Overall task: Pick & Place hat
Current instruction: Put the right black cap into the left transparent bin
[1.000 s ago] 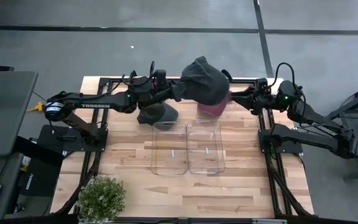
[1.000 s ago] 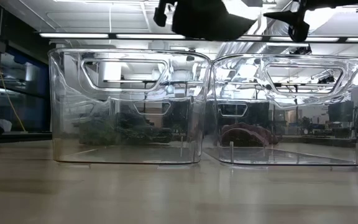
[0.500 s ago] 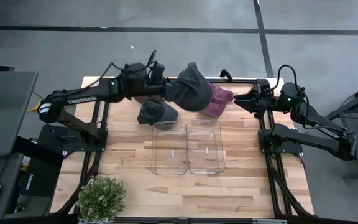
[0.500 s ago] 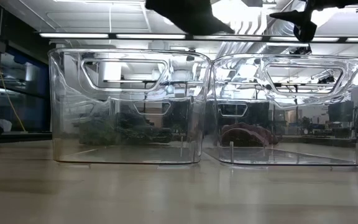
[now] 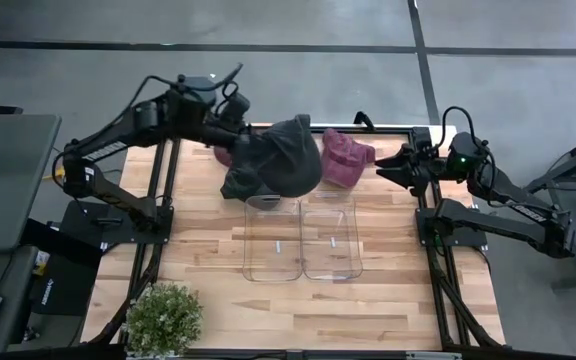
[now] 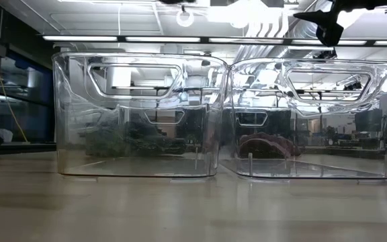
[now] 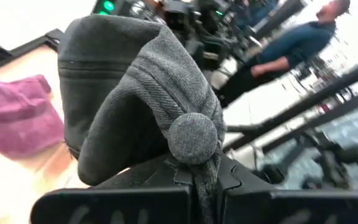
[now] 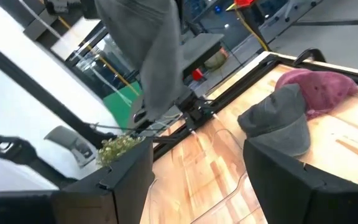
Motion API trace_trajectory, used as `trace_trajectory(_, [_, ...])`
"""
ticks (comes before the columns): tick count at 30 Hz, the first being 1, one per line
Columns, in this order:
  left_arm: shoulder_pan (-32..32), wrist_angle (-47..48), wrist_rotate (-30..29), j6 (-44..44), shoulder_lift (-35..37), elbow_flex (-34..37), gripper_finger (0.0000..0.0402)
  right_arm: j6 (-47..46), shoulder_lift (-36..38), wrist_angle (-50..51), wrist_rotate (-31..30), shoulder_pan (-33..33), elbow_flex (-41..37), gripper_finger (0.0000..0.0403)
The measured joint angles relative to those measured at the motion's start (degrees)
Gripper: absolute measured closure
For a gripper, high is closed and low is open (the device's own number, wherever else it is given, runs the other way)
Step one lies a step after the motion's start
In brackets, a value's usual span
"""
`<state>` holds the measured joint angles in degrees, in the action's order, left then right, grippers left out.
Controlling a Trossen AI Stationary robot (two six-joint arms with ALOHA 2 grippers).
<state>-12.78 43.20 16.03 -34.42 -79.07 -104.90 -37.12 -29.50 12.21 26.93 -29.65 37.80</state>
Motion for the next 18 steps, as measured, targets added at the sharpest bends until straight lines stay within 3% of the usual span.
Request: trace_trajectory(18, [0.04,9.96,14.81,-4.51,-1.1,-1.84,0.0401,3.01,-0.02,2.18,0.25,0.02,-0.04,0.0158])
